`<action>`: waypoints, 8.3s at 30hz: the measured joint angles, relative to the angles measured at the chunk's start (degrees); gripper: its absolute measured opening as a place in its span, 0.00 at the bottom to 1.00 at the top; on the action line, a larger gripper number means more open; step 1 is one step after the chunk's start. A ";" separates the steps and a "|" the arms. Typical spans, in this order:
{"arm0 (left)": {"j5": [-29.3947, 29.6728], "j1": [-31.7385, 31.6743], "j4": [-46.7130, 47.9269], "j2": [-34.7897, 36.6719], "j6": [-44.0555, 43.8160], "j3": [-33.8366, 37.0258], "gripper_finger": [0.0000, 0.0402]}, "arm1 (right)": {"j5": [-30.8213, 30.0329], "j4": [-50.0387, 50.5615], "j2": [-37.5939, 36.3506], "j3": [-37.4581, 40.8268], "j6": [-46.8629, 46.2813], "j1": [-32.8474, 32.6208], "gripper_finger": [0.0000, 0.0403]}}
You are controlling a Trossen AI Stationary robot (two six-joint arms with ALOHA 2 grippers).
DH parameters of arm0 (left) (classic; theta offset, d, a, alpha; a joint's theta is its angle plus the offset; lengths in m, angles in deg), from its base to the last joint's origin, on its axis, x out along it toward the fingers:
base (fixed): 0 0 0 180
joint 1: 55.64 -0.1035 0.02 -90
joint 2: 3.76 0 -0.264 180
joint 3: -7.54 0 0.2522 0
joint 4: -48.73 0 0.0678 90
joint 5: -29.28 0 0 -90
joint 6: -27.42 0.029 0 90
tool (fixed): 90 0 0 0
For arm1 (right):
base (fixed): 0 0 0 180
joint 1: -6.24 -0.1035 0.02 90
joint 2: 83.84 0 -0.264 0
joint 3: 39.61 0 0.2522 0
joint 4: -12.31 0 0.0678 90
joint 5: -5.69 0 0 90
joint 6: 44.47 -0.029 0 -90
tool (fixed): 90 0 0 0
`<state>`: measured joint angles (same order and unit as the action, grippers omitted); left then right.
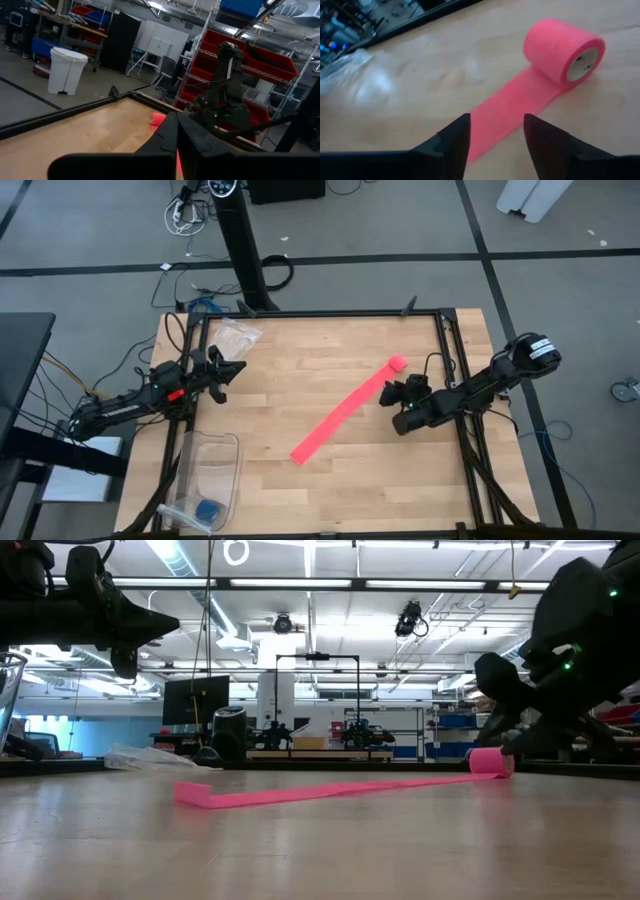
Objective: Roll bandage
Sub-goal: Roll the pink bandage
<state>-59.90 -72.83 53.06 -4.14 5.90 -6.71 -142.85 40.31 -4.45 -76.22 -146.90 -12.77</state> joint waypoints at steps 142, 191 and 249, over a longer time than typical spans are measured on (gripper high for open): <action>-12.07 20.72 -28.96 -76.51 28.11 -42.20 0.00 | 42.39 -51.82 0.15 -22.91 115.63 1.54 0.04; -7.86 21.18 -32.29 -81.43 31.42 -44.99 0.01 | 39.31 -52.42 0.02 -22.86 103.27 1.43 0.14; -14.19 20.06 -42.00 -80.47 29.08 -45.02 0.00 | 17.84 -58.11 0.07 -22.93 118.37 -11.71 0.33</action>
<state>-74.09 -52.77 11.06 -84.62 34.98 -51.74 -125.01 -17.80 -4.38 -99.15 -28.52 -24.49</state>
